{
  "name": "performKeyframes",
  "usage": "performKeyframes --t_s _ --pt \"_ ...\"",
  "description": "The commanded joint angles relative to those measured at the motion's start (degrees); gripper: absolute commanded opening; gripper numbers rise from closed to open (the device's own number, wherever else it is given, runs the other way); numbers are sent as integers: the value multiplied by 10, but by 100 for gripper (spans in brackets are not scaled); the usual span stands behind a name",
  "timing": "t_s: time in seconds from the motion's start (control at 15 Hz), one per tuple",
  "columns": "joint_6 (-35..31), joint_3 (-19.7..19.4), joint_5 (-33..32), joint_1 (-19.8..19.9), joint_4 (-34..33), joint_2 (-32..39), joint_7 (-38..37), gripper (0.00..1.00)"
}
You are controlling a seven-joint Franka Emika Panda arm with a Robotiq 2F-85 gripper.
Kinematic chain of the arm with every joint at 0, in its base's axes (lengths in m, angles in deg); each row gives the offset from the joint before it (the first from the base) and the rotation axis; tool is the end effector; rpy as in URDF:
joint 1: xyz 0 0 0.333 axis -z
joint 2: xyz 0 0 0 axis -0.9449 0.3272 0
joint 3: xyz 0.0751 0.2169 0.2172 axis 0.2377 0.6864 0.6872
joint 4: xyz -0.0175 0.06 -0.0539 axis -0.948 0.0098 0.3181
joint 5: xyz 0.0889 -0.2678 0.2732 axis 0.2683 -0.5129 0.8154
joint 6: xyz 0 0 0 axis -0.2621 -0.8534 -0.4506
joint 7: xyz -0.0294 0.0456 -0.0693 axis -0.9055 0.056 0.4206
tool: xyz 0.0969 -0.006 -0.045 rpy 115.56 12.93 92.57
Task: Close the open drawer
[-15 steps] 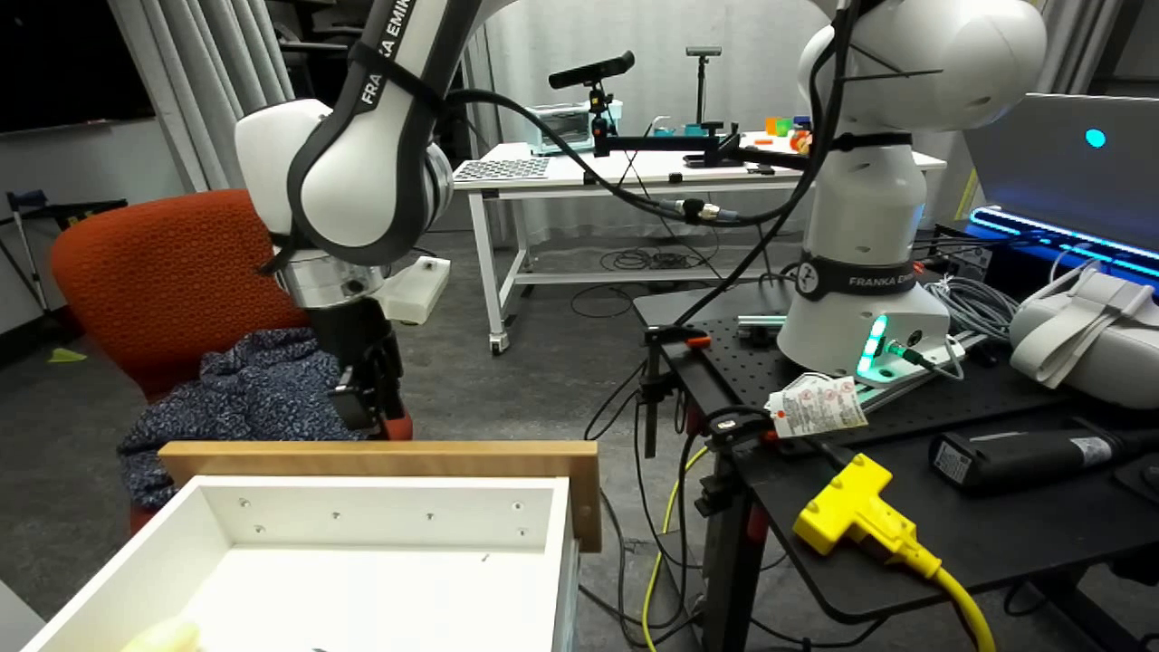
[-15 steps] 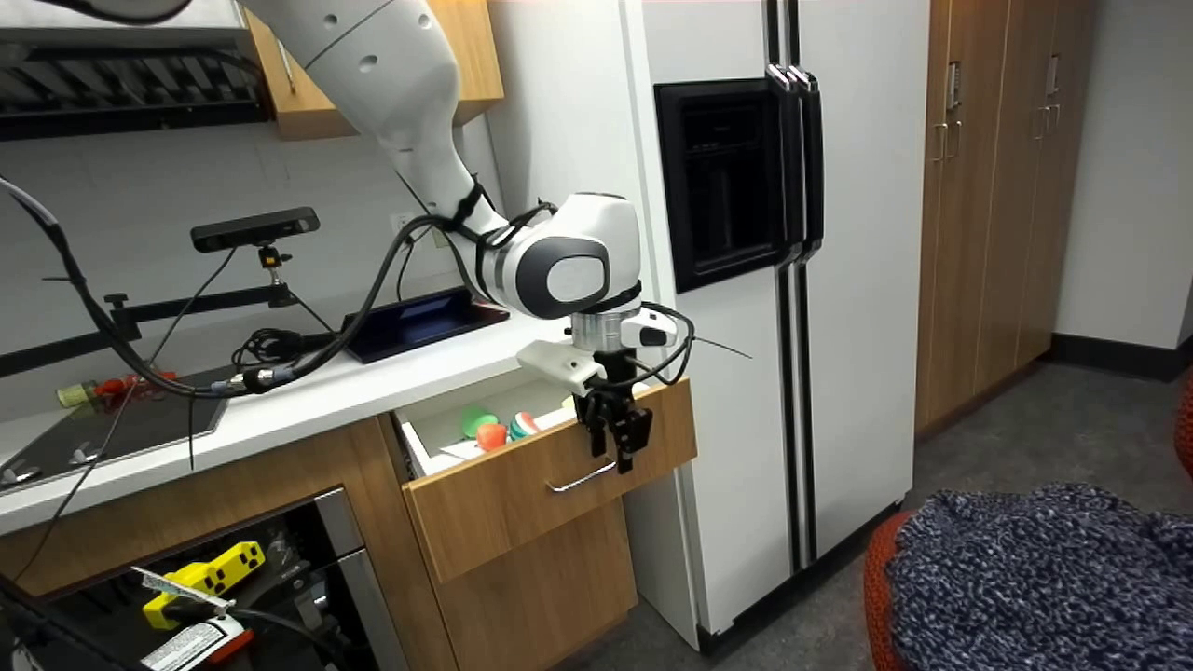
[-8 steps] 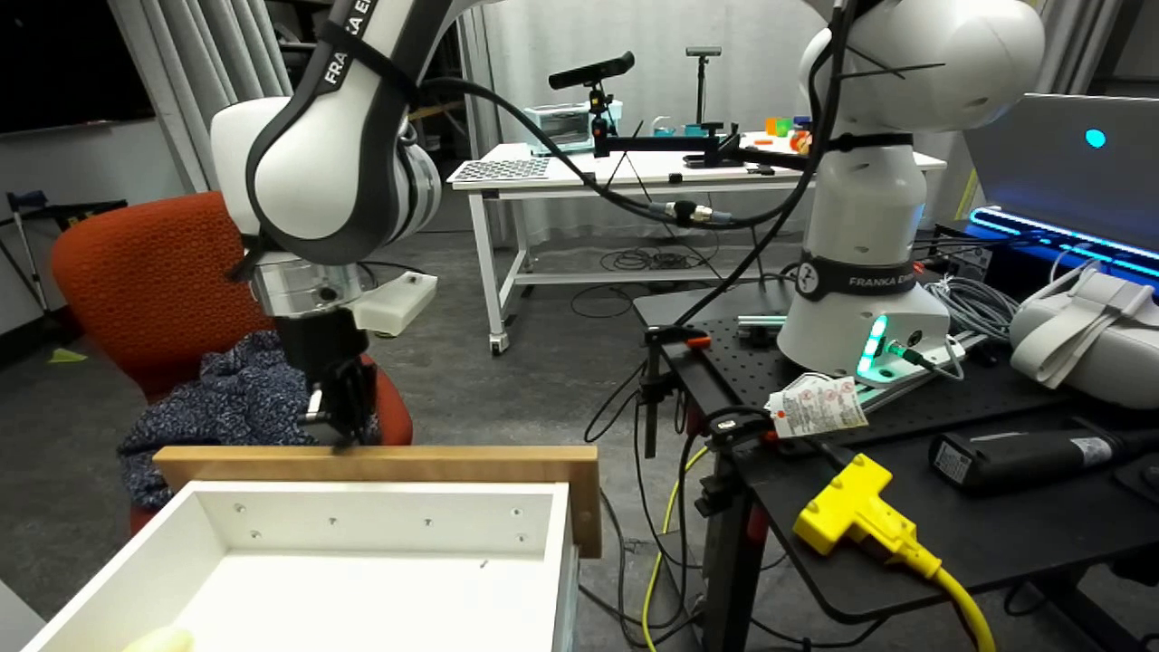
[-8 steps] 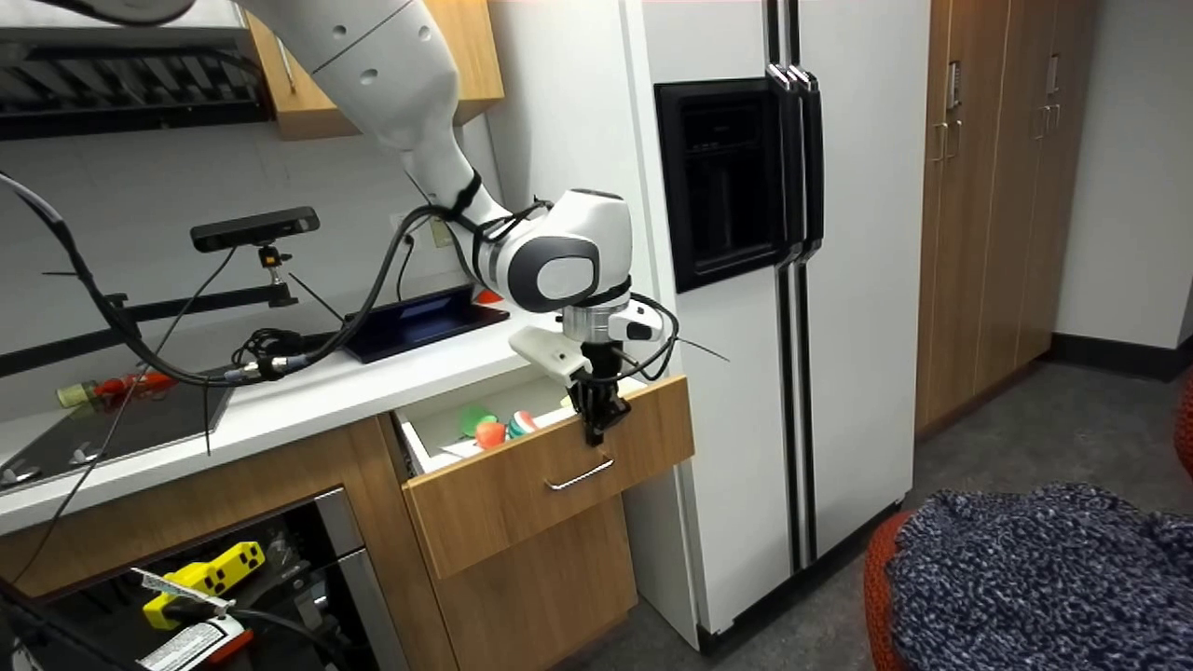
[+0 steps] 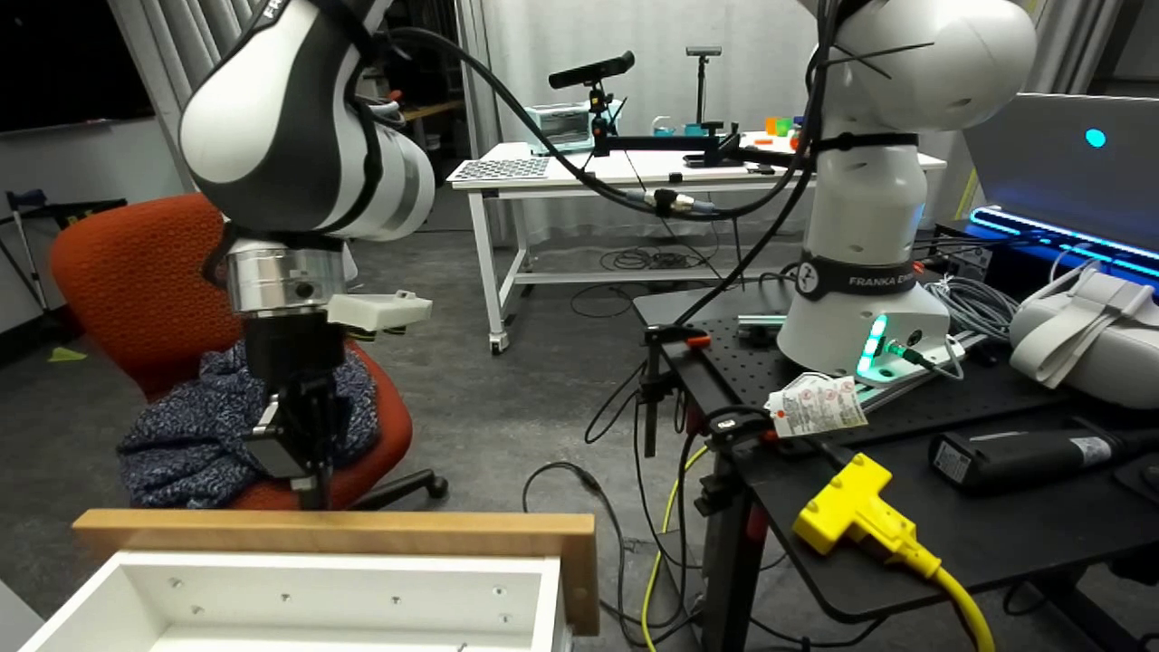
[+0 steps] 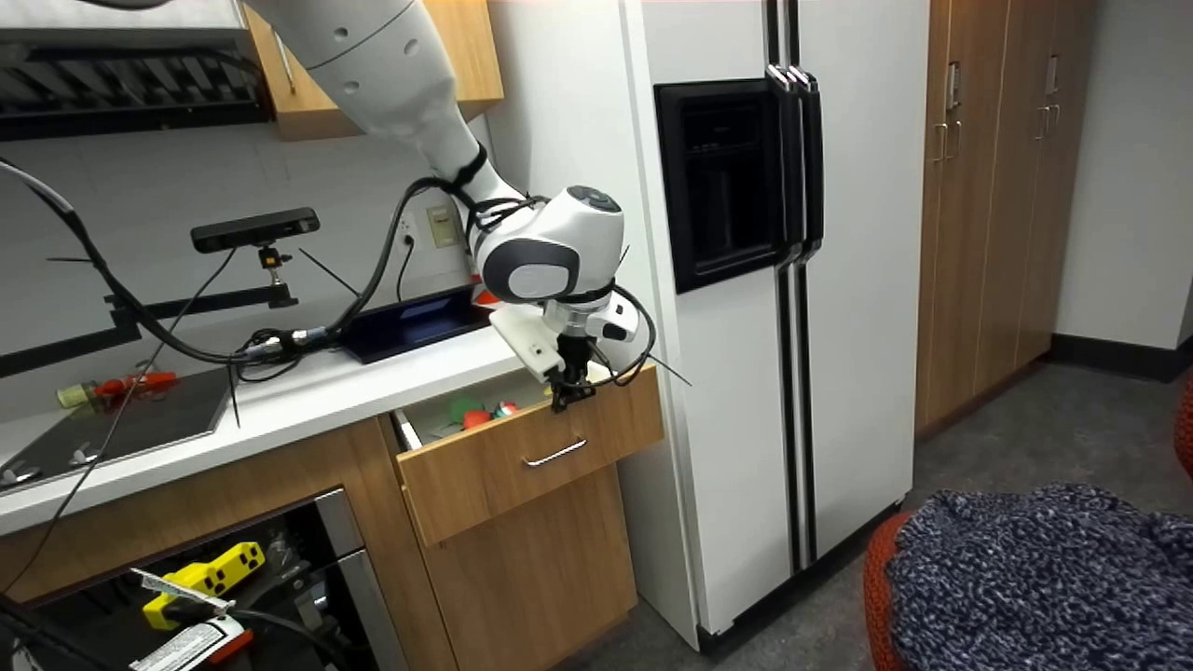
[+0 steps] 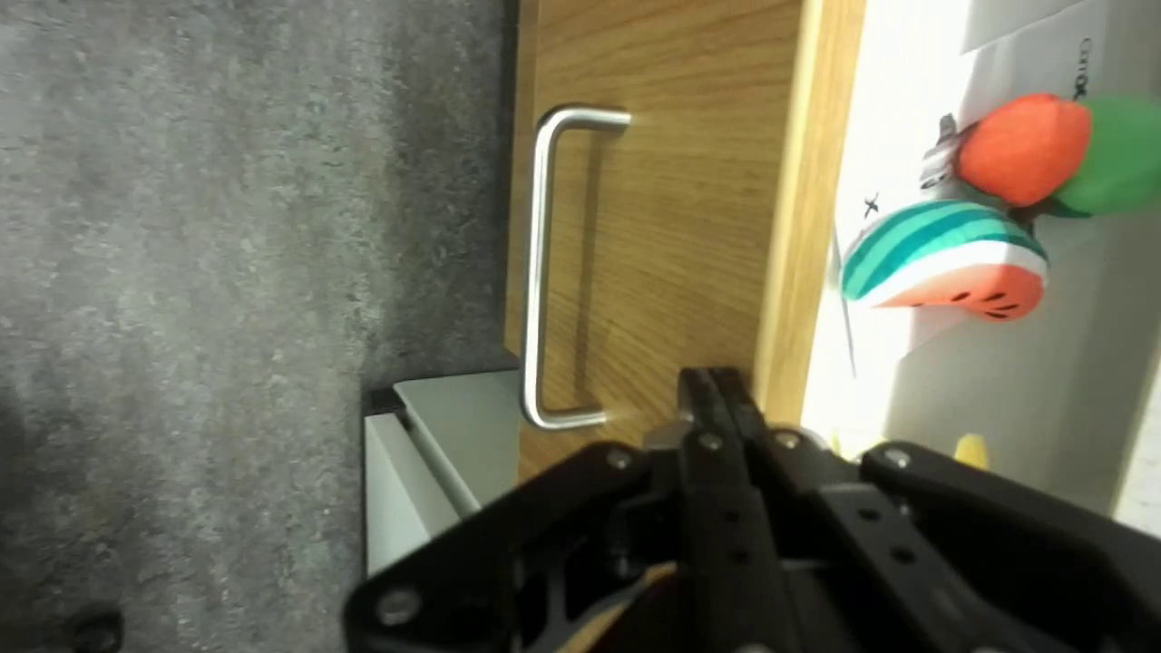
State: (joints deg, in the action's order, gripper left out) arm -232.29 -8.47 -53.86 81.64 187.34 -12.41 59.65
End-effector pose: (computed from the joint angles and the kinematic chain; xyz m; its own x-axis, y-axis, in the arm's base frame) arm 0.6081 0.0613 0.1744 0.9899 -0.1397 -0.0253 -0.1363 -0.8856 -0.4440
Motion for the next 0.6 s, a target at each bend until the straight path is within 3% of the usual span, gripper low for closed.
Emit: performKeyframes --t_s 0.0,0.2,0.53 --pt "22 46 71 19 -35 22 65 0" --pt "32 53 102 7 -45 24 98 0" --pt "61 14 47 -32 -17 -19 97 0"
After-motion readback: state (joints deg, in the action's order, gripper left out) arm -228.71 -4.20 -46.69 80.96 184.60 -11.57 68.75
